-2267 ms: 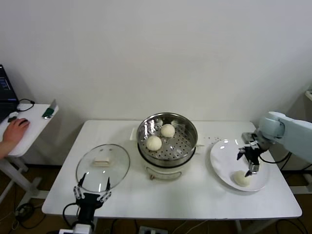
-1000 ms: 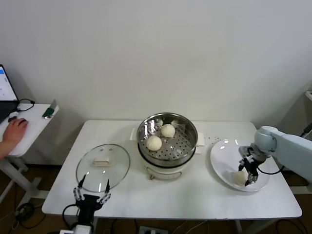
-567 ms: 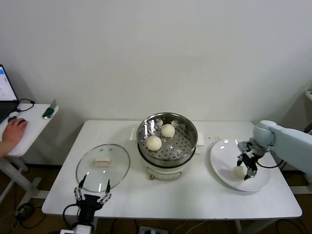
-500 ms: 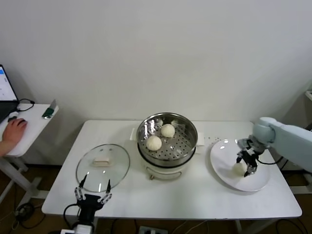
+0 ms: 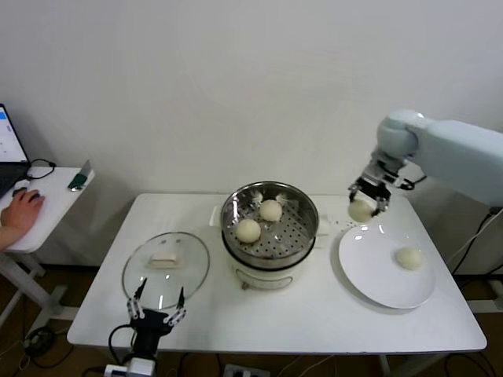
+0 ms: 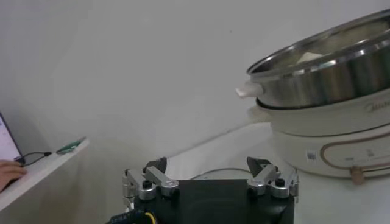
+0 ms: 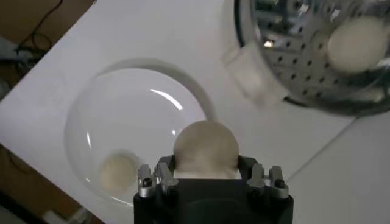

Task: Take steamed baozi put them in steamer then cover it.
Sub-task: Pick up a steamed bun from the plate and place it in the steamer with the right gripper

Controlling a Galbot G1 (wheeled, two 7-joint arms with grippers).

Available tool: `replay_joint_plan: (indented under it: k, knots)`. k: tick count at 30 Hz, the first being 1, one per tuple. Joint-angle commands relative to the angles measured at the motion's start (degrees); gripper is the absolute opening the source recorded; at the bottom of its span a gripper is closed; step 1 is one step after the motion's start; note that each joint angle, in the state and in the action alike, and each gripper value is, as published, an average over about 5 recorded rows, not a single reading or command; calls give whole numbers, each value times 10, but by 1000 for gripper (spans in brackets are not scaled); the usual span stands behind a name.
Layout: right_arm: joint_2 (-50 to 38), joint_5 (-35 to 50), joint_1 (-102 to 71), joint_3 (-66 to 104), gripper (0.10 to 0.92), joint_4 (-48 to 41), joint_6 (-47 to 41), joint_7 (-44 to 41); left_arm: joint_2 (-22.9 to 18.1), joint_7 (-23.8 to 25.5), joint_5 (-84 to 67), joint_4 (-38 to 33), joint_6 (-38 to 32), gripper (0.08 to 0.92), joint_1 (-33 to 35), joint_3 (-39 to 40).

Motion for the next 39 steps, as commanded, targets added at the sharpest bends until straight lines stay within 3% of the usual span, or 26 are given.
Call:
replay_joint_plan:
  k: [1,16,39]
  knots:
    - [110,-23,41,16,670,18,89,-10,-1,0,2,3,-1,823,7,1]
    - [227,-112,-115,59,679,18,107,-7,6,-2,-6,2,0,823,8,-6]
    - [217,-113,-133,39,713,37,111,-2,7,-1,-7,6,-2,823,10,-8]
